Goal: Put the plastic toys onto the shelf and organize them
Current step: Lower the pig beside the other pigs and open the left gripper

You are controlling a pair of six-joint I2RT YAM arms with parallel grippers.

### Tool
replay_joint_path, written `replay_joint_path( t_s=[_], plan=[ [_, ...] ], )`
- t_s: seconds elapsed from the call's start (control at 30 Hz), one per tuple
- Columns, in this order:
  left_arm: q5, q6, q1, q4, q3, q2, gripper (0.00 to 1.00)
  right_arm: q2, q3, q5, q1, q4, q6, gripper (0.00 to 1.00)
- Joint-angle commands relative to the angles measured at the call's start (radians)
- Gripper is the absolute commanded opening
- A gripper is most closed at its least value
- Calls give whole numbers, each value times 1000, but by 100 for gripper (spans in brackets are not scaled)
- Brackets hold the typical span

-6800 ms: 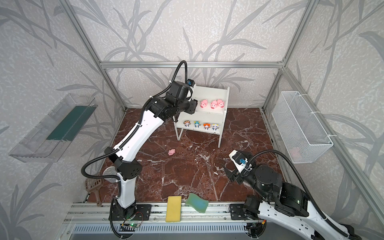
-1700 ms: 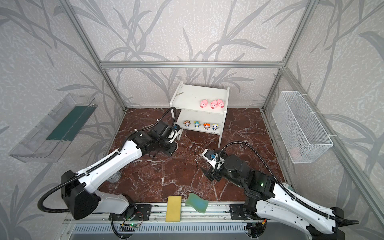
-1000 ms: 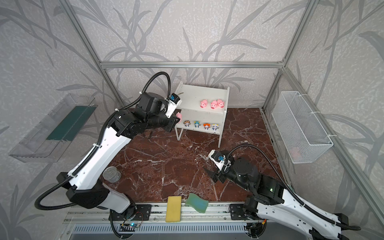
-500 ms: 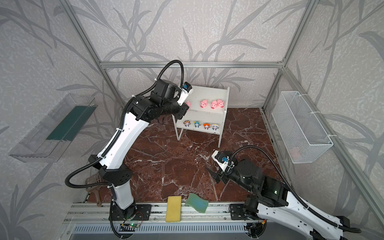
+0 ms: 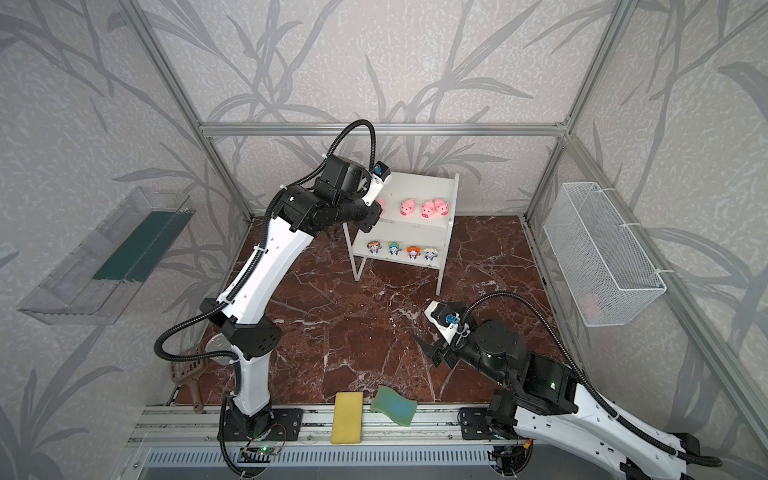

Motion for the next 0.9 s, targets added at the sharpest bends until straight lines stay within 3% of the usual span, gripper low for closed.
replay_joint_path(
  t_s=[0.0,0.43,0.87],
  plan=[
    [-8,32,9,6,32,15,26,-9,-5,10,5,-1,4,90],
    [-8,36,24,40,32,41,27,-9,-8,10,5,3,3,90],
    [-8,39,28,57,33,49,38,-10,-12,12,5,5,4,90]
  ],
)
